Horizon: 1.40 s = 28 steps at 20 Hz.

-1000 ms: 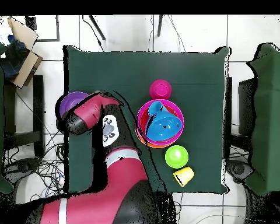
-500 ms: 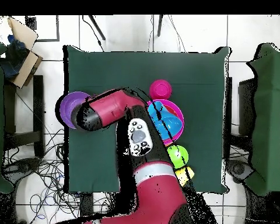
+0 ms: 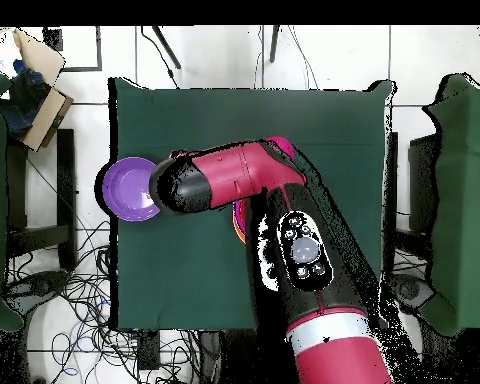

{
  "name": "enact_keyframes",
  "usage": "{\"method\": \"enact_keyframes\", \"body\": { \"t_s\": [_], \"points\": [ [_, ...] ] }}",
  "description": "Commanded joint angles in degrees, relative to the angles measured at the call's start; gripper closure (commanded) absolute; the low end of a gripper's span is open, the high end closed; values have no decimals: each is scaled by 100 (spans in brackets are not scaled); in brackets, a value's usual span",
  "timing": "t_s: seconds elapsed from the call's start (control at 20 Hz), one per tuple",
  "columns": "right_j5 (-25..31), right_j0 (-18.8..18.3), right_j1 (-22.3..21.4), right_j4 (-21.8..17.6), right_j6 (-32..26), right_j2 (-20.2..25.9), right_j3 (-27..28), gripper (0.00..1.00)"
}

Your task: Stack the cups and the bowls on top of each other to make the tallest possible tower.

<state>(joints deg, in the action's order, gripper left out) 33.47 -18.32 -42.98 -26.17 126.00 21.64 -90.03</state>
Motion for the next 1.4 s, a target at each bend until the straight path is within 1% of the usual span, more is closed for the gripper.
{"method": "enact_keyframes", "body": {
  "t_s": [0.05,0.1,0.15,0.25,0.6,0.75,0.8,0.85,0.95,1.1,1.4],
  "points": [
    [288,428,181,-640,-1043,302,-267,0],
    [247,483,205,-703,-998,256,-242,0],
    [90,594,217,-845,-849,140,-209,0],
    [58,748,287,-1021,-748,19,-99,0],
    [66,920,479,-1112,-528,-46,64,0],
    [-24,1003,565,-1163,-330,-167,138,0],
    [-54,974,592,-1107,-262,-177,127,0],
    [-100,842,627,-948,-211,-115,79,0],
    [-71,649,640,-746,-354,69,1,0],
    [-76,639,644,-742,-392,104,5,0],
    [-40,856,765,-951,-261,-59,202,0]
  ]
}}
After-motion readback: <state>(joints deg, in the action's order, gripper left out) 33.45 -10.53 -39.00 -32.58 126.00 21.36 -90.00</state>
